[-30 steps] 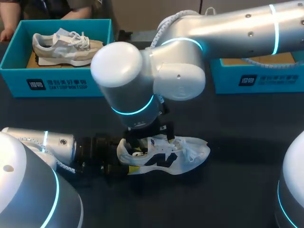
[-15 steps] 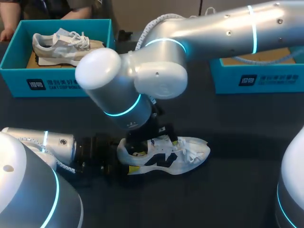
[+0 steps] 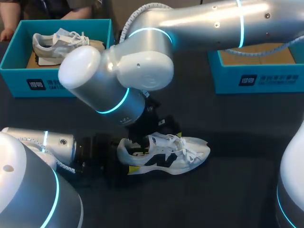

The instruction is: Take the shoe out of the shoebox, open the shoe tongue, remove and reinsert the insole, then place the shoe into the shoebox

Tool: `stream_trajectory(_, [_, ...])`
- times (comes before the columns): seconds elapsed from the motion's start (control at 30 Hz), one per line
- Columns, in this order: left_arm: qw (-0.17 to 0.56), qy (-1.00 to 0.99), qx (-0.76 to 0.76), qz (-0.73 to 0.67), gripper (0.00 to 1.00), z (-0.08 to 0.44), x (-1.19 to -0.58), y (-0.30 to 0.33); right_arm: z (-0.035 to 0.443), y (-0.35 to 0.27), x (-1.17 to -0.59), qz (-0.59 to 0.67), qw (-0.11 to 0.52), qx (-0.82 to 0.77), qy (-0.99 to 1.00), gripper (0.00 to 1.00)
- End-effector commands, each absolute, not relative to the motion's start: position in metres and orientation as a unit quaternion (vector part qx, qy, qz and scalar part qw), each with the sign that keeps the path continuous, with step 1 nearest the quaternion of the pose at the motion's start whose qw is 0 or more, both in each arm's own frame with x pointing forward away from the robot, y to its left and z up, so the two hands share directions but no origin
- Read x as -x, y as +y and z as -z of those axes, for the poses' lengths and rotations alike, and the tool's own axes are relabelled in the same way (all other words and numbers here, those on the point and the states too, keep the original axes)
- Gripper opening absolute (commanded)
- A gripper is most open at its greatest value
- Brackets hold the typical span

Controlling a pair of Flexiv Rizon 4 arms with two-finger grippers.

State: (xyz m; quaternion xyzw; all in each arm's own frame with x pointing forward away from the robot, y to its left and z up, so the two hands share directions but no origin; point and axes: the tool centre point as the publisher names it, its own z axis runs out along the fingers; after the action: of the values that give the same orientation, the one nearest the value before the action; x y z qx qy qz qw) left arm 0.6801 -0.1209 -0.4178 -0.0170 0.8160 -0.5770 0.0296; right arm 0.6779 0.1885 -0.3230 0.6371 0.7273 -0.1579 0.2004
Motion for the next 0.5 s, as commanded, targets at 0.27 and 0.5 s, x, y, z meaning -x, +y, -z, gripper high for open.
stream_trajectory(0.27, [0.029, 0.817, 0.017, 0.575, 0.00, 0.4206, -0.6820, -0.1204, 0.3099, 0.1896, -0.6736, 0.084, 0.217, -0.787, 0.572, 0.36])
stream_trajectory(0.5, [0.029, 0.817, 0.017, 0.575, 0.00, 0.4206, -0.6820, -0.1204, 0.3109, 0.1817, -0.6769, 0.077, 0.198, -0.784, 0.583, 0.04])
